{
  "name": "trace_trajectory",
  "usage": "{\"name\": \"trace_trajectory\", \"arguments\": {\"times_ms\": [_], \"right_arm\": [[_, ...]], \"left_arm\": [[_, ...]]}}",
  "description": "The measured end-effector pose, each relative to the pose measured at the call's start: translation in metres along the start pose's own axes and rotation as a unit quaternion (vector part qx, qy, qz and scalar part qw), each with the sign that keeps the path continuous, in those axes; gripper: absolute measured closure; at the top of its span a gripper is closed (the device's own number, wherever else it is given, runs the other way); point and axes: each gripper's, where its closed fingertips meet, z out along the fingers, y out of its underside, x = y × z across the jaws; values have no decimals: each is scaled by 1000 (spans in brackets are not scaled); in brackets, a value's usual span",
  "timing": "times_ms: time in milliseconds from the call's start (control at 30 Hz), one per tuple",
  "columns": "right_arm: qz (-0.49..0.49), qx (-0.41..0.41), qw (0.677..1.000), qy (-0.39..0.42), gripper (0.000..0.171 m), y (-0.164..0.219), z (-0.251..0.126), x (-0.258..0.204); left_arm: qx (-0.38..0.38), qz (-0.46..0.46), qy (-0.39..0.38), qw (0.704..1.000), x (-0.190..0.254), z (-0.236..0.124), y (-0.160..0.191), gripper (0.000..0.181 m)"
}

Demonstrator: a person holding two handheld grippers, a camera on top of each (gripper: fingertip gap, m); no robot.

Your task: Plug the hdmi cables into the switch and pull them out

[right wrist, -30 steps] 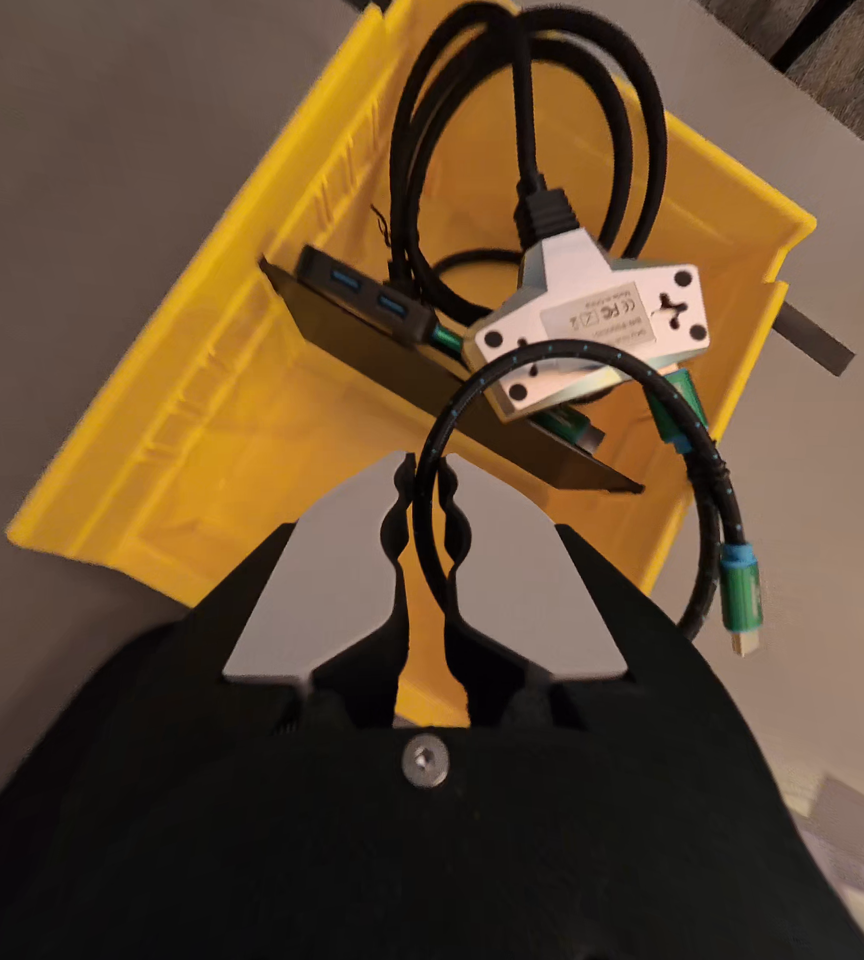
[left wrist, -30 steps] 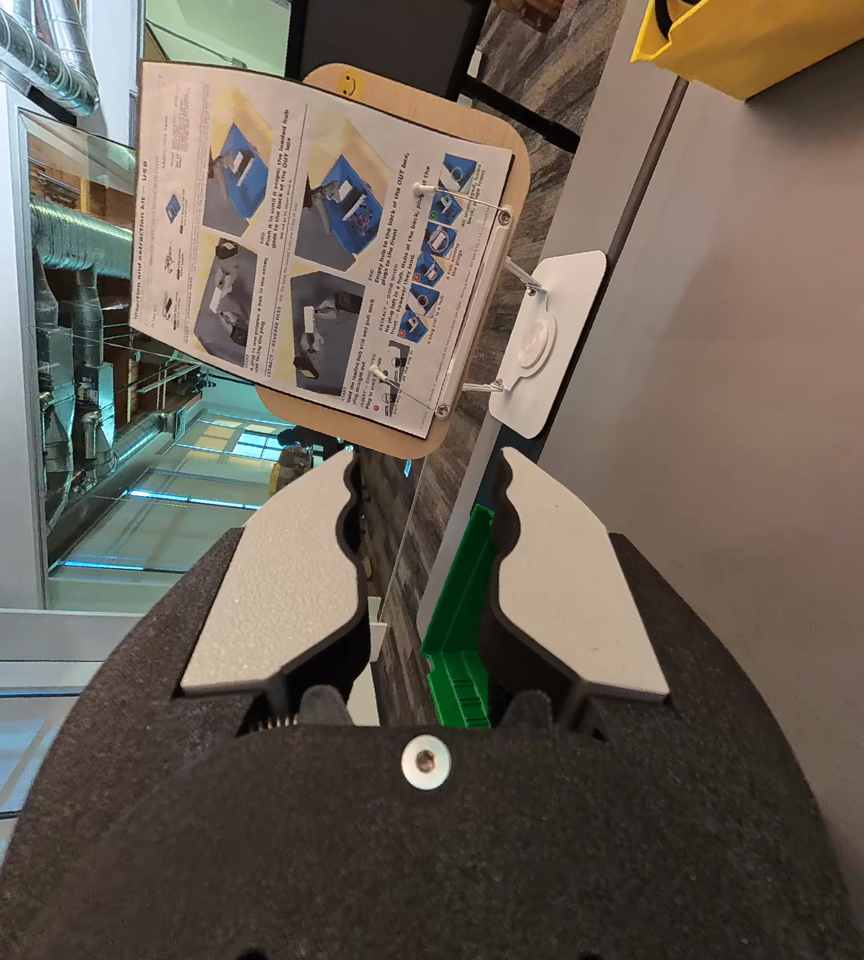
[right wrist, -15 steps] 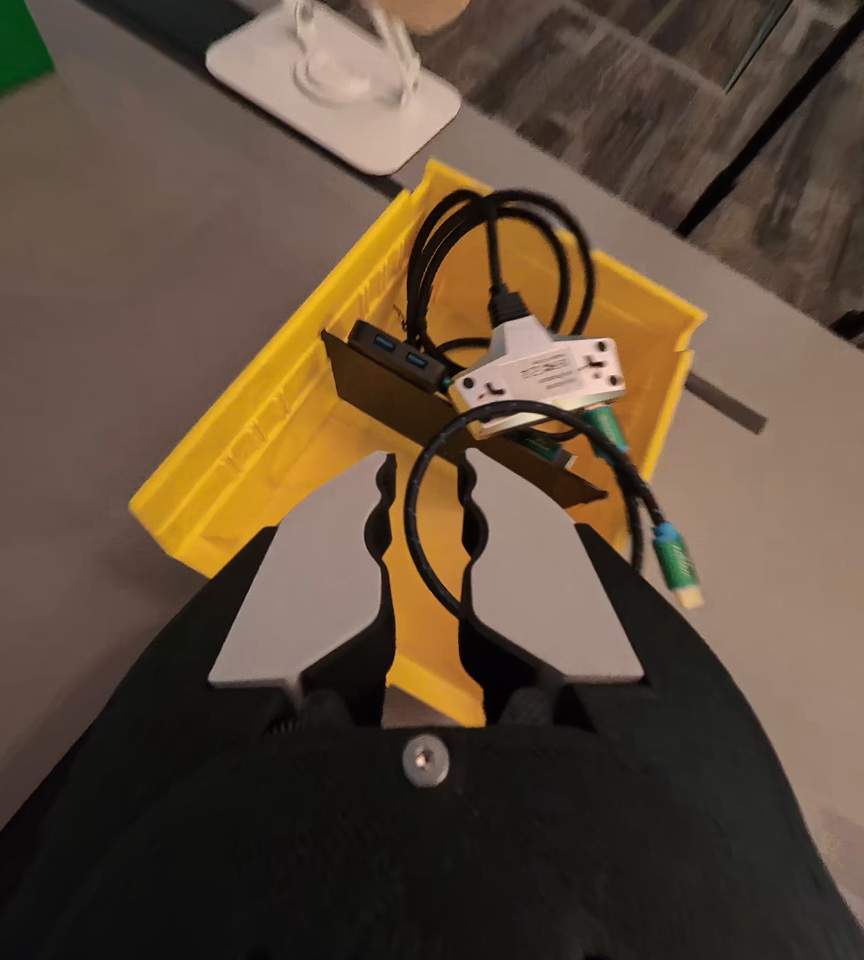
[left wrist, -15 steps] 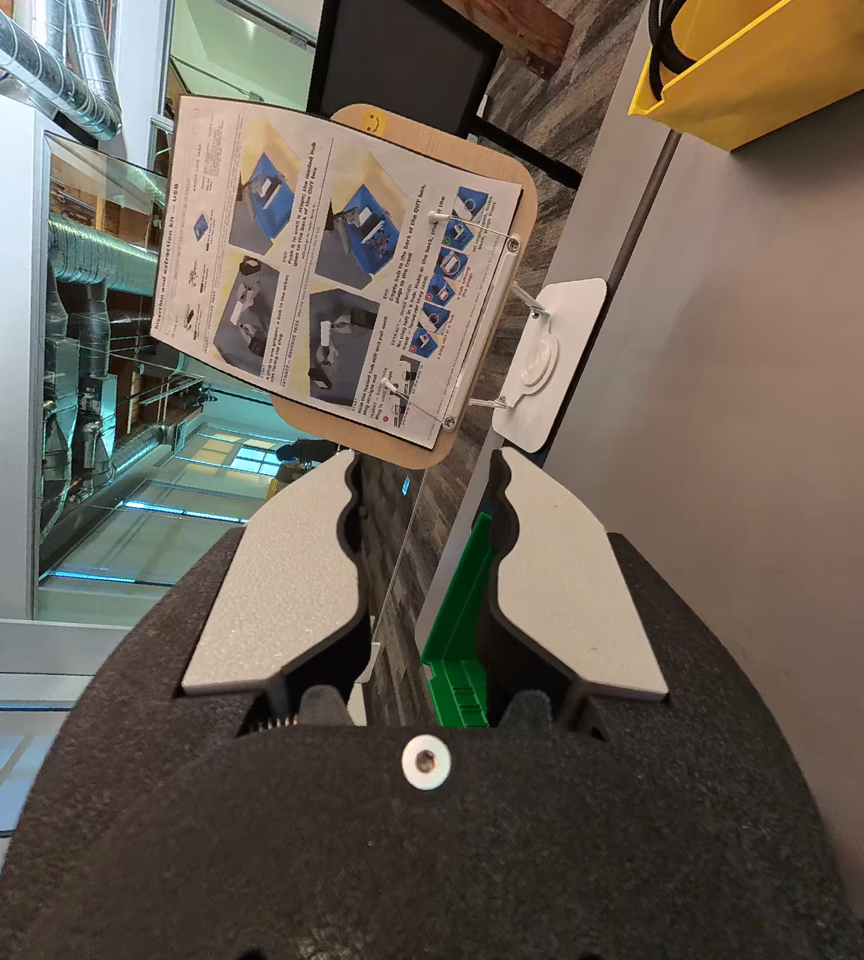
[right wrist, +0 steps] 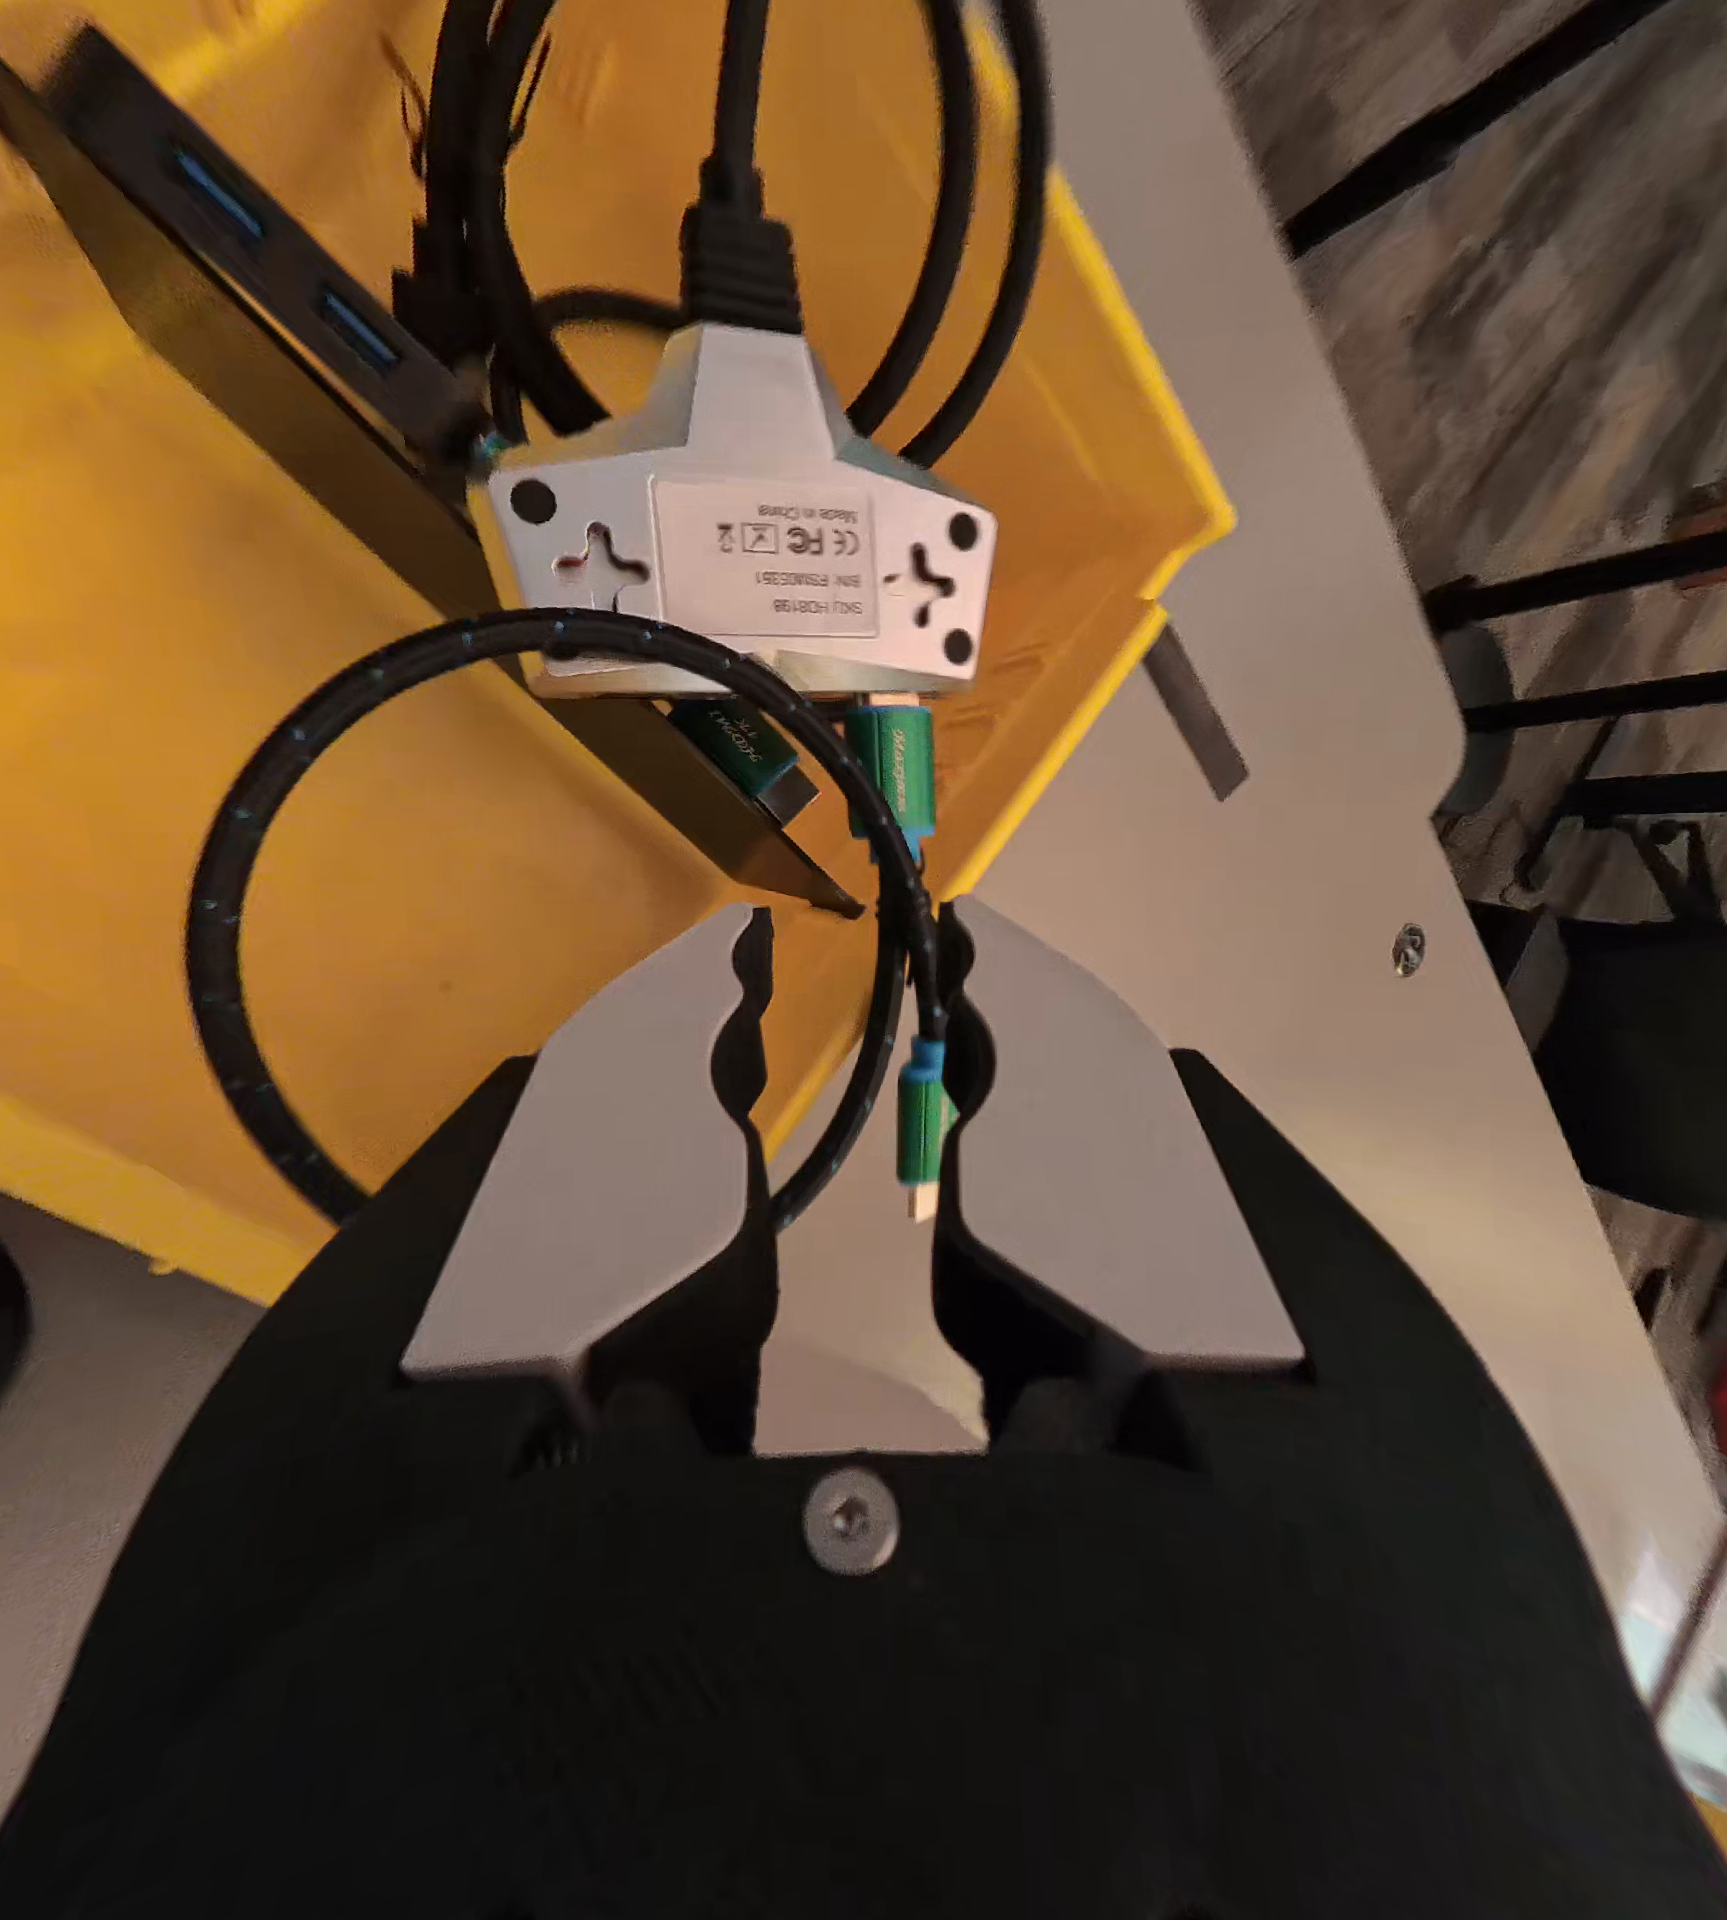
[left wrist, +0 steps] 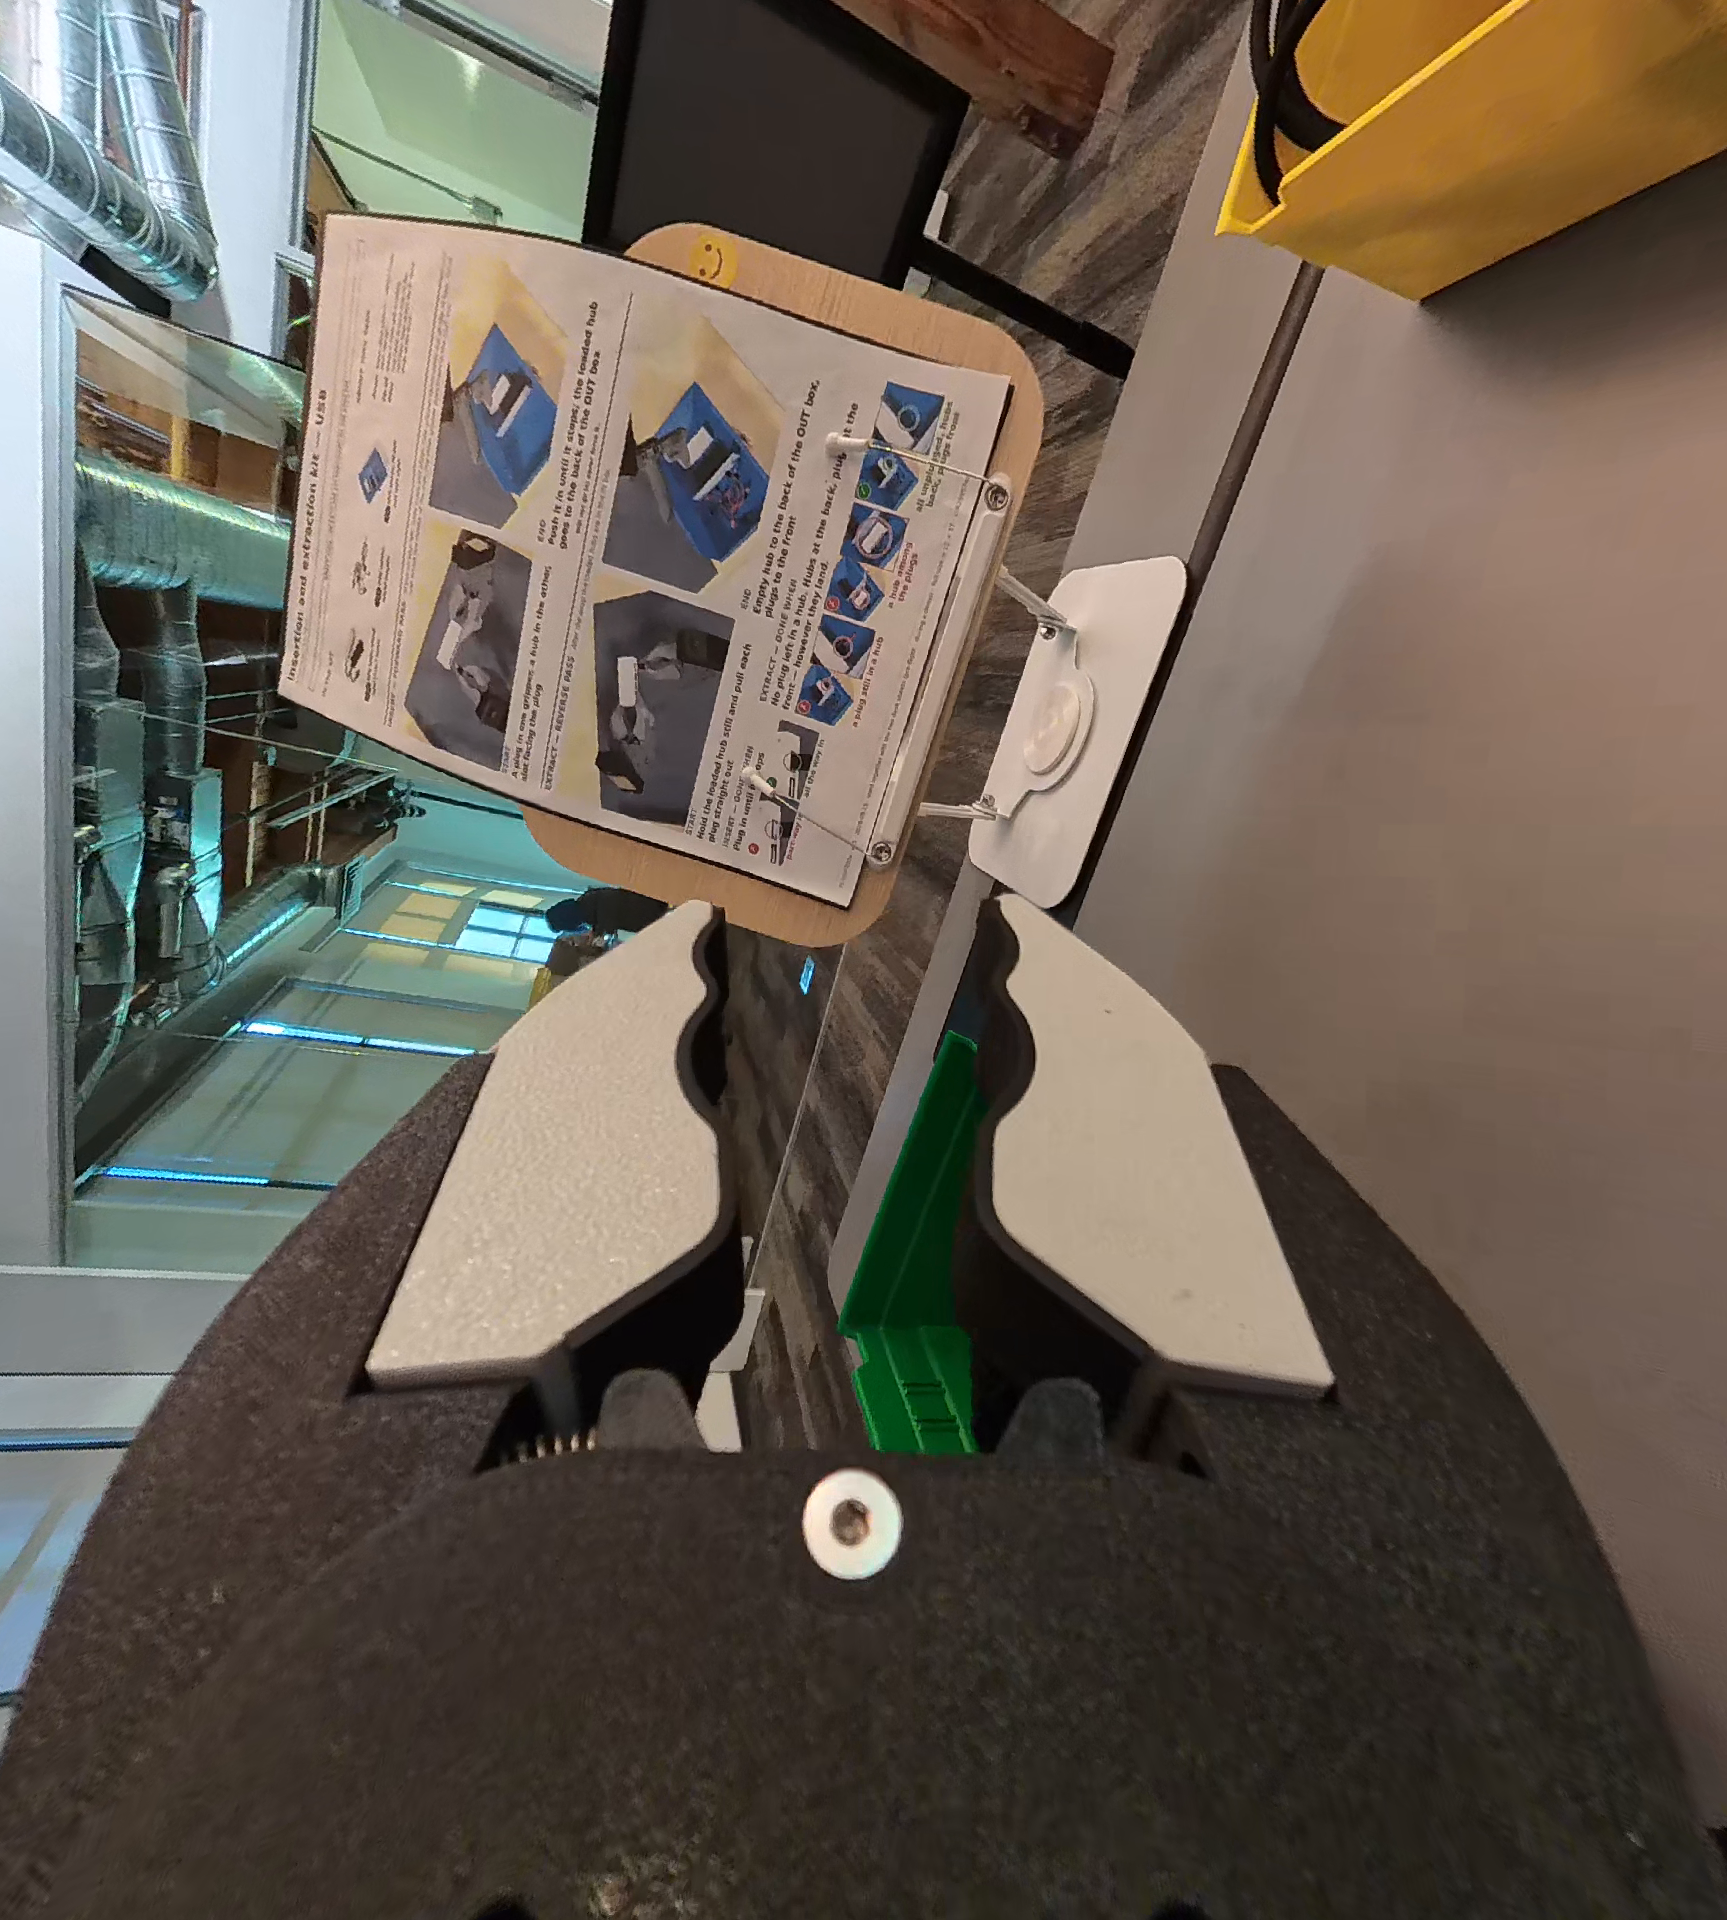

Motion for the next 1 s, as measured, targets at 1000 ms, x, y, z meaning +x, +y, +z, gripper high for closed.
{"name": "trace_trajectory", "arguments": {"times_ms": [1000], "right_arm": [[178,-139,950,-217,127,-36,44,-1]], "left_arm": [[-36,18,22,999,16,23,13,136]]}}
